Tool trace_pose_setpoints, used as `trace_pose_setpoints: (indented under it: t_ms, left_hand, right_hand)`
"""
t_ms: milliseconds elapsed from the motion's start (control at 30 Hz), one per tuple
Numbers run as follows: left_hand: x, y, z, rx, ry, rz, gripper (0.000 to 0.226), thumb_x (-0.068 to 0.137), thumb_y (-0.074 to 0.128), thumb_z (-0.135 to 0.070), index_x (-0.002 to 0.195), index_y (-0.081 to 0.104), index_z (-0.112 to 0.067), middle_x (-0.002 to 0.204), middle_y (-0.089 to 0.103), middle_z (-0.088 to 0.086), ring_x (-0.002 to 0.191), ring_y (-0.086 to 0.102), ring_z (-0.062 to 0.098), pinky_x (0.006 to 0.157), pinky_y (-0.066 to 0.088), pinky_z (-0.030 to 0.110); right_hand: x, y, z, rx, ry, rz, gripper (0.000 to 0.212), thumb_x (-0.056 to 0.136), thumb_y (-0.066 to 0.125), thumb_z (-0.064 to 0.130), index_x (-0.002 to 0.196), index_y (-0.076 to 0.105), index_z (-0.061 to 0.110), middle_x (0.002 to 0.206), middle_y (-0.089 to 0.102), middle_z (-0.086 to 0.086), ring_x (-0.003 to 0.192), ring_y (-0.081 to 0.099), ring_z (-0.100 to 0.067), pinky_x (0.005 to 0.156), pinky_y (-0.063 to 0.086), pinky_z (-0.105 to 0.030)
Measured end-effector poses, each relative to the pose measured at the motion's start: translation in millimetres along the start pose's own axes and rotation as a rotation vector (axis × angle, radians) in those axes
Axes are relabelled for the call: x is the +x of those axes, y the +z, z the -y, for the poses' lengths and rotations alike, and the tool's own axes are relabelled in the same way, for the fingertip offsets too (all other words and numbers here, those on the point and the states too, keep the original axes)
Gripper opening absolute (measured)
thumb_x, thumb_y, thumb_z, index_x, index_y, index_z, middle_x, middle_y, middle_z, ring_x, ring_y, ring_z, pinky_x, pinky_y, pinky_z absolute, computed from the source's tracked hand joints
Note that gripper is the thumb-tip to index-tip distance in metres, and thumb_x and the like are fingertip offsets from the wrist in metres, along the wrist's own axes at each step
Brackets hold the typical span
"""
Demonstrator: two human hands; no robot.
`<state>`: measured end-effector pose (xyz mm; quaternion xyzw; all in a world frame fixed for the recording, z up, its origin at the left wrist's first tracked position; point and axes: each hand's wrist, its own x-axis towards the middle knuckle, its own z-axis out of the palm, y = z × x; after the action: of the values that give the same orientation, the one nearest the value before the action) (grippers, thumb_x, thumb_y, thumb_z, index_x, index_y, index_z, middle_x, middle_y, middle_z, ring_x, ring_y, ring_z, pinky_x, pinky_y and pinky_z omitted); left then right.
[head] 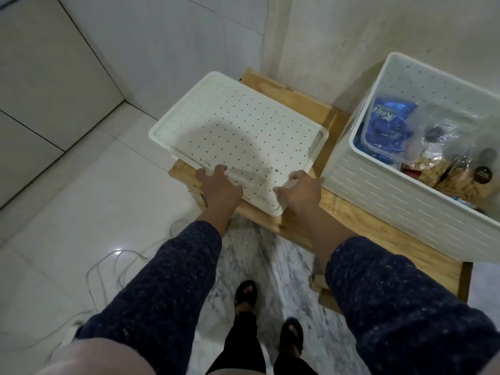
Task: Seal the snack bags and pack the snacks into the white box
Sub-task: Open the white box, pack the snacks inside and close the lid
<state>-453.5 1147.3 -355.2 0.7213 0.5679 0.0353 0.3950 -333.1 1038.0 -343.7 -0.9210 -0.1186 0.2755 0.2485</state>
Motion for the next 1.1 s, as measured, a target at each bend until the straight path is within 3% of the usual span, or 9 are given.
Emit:
trace_pose_setpoints:
  t_ms: [167, 300, 333, 400, 533, 700, 867, 1100]
  left_hand:
    - [3.8, -17.9, 4.1, -0.135, -0.063, 0.025, 0.067, 0.077, 0.066, -0.019, 0.137, 0.037, -0.024, 0.145, 0.013, 0.014, 0.111, 0.050, 0.027, 0.092, 0.050, 0.033]
    - [3.6, -31.7, 9.6, -0.238, -0.008, 0.027, 0.059, 0.079, 0.065, -0.019, 0.134, 0.046, -0.023, 0.133, 0.045, 0.014, 0.089, 0.057, 0.021, 0.061, 0.049, 0.024]
    - [2.8, -35.5, 10.7, -0.265, -0.010, 0.026, 0.058, 0.080, 0.065, -0.019, 0.134, 0.047, -0.023, 0.130, 0.049, 0.013, 0.086, 0.057, 0.020, 0.060, 0.049, 0.024]
    - [1.0, -43.0, 14.8, -0.309, -0.041, 0.017, 0.060, 0.081, 0.068, -0.022, 0.136, 0.044, -0.025, 0.131, 0.049, 0.011, 0.092, 0.055, 0.019, 0.069, 0.050, 0.026]
    - [-9.6, -55.2, 20.1, -0.321, -0.089, 0.004, 0.084, 0.070, 0.077, -0.045, 0.141, 0.035, -0.030, 0.146, 0.038, 0.008, 0.128, 0.043, 0.027, 0.101, 0.044, 0.038]
    - [-32.5, -69.5, 4.5, -0.360, -0.041, -0.073, 0.100, 0.066, 0.076, -0.054, 0.146, 0.023, -0.028, 0.151, 0.032, 0.007, 0.137, 0.033, 0.028, 0.106, 0.036, 0.039]
    - [-69.5, -71.0, -33.6, -0.393, 0.051, -0.196, 0.105, 0.066, 0.074, -0.057, 0.149, 0.017, -0.028, 0.153, 0.029, 0.006, 0.142, 0.026, 0.027, 0.110, 0.031, 0.040]
    - [-148.5, -6.8, -101.4, -0.427, 0.172, -0.200, 0.108, 0.064, 0.073, -0.063, 0.149, 0.015, -0.029, 0.155, 0.026, 0.000, 0.144, 0.021, 0.026, 0.112, 0.030, 0.043]
  right_hand:
    - [-5.8, 1.4, 7.6, 0.097, -0.073, 0.100, 0.075, 0.071, 0.080, 0.032, 0.134, 0.039, 0.029, 0.137, 0.036, -0.012, 0.120, 0.046, -0.030, 0.094, 0.041, -0.027]
    - [-17.3, 2.5, 20.4, 0.147, -0.160, 0.140, 0.094, 0.067, 0.082, 0.034, 0.143, 0.027, 0.033, 0.144, 0.032, -0.008, 0.130, 0.034, -0.028, 0.105, 0.034, -0.035]
    - [-19.4, 1.5, 23.6, 0.151, -0.181, 0.136, 0.096, 0.067, 0.082, 0.034, 0.144, 0.025, 0.034, 0.145, 0.032, -0.007, 0.131, 0.033, -0.027, 0.106, 0.033, -0.035]
    - [-23.8, -4.2, 31.2, 0.153, -0.231, 0.132, 0.098, 0.067, 0.083, 0.032, 0.144, 0.023, 0.037, 0.145, 0.032, -0.007, 0.132, 0.034, -0.027, 0.105, 0.033, -0.035]
    - [-35.1, -20.7, 48.6, 0.099, -0.307, 0.127, 0.105, 0.065, 0.084, 0.031, 0.145, 0.016, 0.039, 0.142, 0.033, -0.014, 0.128, 0.038, -0.031, 0.101, 0.036, -0.037]
    - [-52.2, -42.2, 55.9, 0.073, -0.422, 0.090, 0.106, 0.066, 0.083, 0.035, 0.145, 0.013, 0.041, 0.143, 0.031, -0.016, 0.131, 0.037, -0.032, 0.103, 0.036, -0.040]
    - [-63.2, -83.5, 40.6, 0.101, -0.546, 0.031, 0.107, 0.063, 0.082, 0.042, 0.146, 0.015, 0.036, 0.149, 0.030, -0.006, 0.135, 0.033, -0.027, 0.106, 0.034, -0.037]
    - [-75.6, -183.2, -37.9, 0.039, -0.575, -0.076, 0.106, 0.064, 0.080, 0.045, 0.147, 0.017, 0.026, 0.150, 0.030, -0.011, 0.137, 0.030, -0.028, 0.109, 0.031, -0.040]
